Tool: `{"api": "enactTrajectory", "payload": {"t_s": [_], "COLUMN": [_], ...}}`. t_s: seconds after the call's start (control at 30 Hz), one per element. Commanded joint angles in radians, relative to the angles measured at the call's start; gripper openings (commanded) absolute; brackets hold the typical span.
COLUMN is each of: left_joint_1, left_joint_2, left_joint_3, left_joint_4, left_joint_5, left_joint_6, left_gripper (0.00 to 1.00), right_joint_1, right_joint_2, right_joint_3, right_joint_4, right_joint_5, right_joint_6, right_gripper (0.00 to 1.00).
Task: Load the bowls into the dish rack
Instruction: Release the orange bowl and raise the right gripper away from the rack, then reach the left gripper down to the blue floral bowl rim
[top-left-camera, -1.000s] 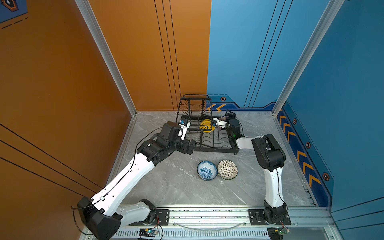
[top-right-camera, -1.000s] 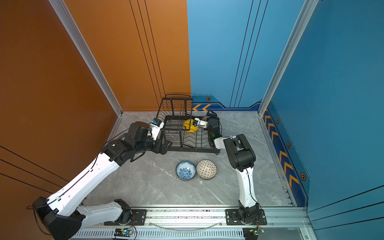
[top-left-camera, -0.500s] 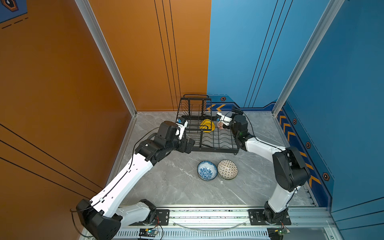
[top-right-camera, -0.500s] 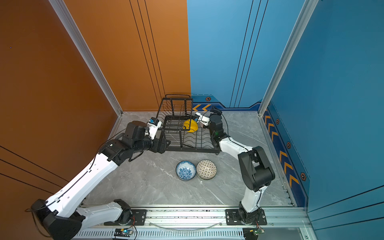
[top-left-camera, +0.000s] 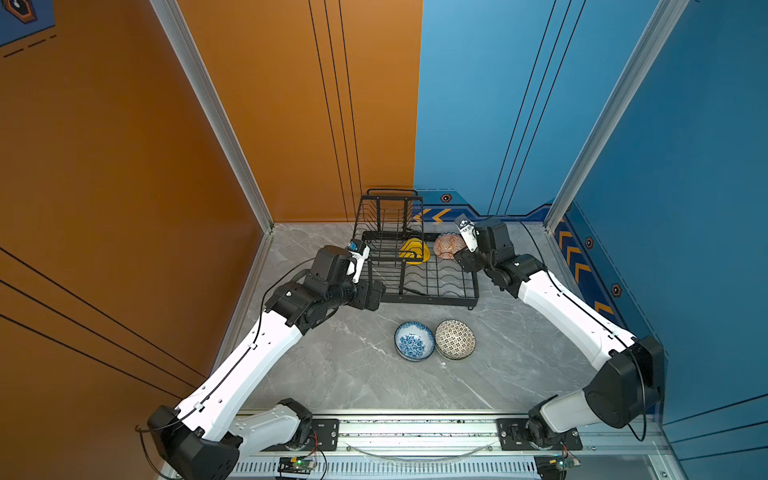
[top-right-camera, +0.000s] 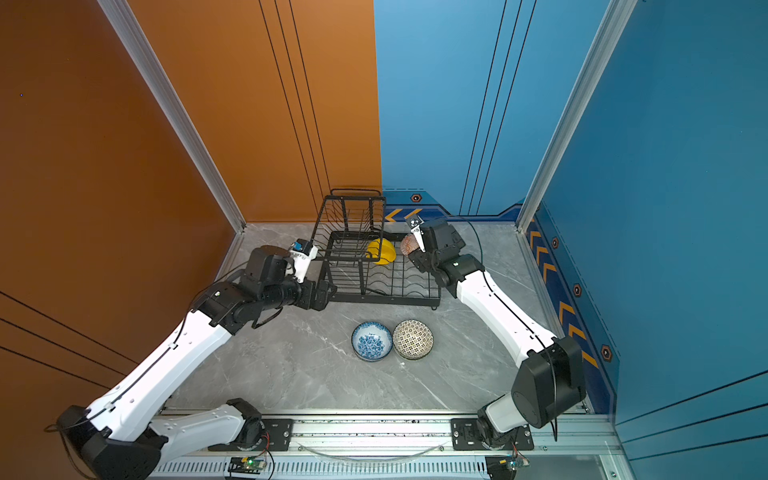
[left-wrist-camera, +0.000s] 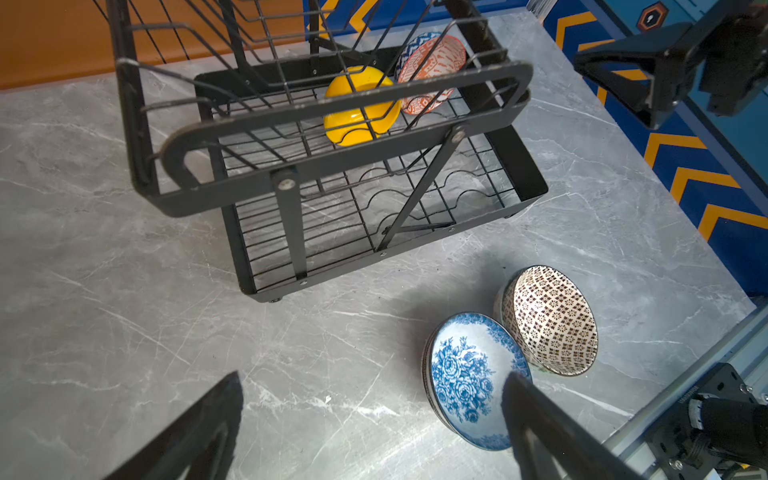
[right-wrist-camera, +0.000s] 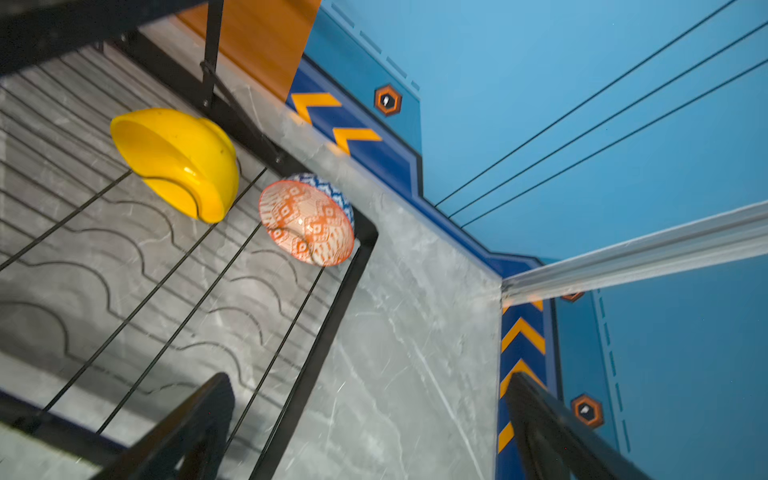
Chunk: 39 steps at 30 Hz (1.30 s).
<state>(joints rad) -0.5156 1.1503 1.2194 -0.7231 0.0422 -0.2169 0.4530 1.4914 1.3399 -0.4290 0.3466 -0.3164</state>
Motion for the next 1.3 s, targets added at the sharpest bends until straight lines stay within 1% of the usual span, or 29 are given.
{"api": "enactTrajectory", "payload": {"t_s": [0.0,0.1,0.17,0.2,0.27,0.37,0.4,0.47,0.53,0.67,0.77,0.9,1.03,1.17,1.2,1.27], "left_joint_1": [0.007,0.008,0.007,0.004,-0.008,-0.029,-0.038,-0.052,-0.069,-0.109,-0.156,-0.218,-0.258,-0.287,-0.293,-0.303], "left_joint_2": [-0.004,-0.011,-0.004,0.002,0.011,0.016,0.014,0.006,-0.011,-0.035,-0.027,-0.010,0.015,0.062,0.077,0.109], "left_joint_3": [0.036,0.027,0.013,0.005,-0.011,-0.033,-0.041,-0.049,-0.065,-0.118,-0.152,-0.175,-0.182,-0.182,-0.213,-0.216], "left_joint_4": [-0.090,-0.098,-0.097,-0.098,-0.097,-0.093,-0.086,-0.083,-0.064,-0.031,-0.021,0.009,0.036,0.050,0.057,0.060], "left_joint_5": [-0.016,-0.013,-0.006,-0.001,0.002,-0.001,-0.004,-0.008,0.005,0.018,-0.022,-0.069,-0.096,-0.095,-0.091,-0.091], "left_joint_6": [-0.045,-0.060,-0.069,-0.073,-0.076,-0.074,-0.071,-0.071,-0.079,-0.117,-0.152,-0.205,-0.241,-0.279,-0.285,-0.302], "left_gripper": [0.98,0.98,0.98,0.98,0.98,0.98,0.98,0.98,0.98,0.98,0.98,0.98,1.00,0.96,0.95,0.93], "right_joint_1": [0.007,0.009,0.010,0.012,0.020,0.026,0.022,0.013,0.014,0.007,0.004,0.005,0.004,0.012,0.016,0.023], "right_joint_2": [-0.038,-0.068,-0.089,-0.104,-0.130,-0.158,-0.166,-0.176,-0.191,-0.176,-0.118,-0.039,-0.006,0.011,0.010,0.009], "right_joint_3": [0.051,0.079,0.077,0.070,0.044,0.014,0.006,0.003,-0.010,0.019,0.086,0.162,0.189,0.199,0.196,0.193], "right_joint_4": [-0.251,-0.294,-0.303,-0.304,-0.296,-0.290,-0.295,-0.312,-0.313,-0.368,-0.447,-0.531,-0.539,-0.539,-0.538,-0.536], "right_joint_5": [-0.081,-0.168,-0.205,-0.235,-0.253,-0.216,-0.222,-0.296,-0.336,-0.372,-0.363,-0.298,-0.268,-0.247,-0.240,-0.224], "right_joint_6": [0.248,0.328,0.389,0.399,0.418,0.464,0.480,0.481,0.470,0.434,0.396,0.361,0.341,0.332,0.328,0.324], "right_gripper": [1.00,1.00,1.00,1.00,1.00,1.00,1.00,1.00,1.00,1.00,1.00,1.00,1.00,1.00,1.00,1.00]}}
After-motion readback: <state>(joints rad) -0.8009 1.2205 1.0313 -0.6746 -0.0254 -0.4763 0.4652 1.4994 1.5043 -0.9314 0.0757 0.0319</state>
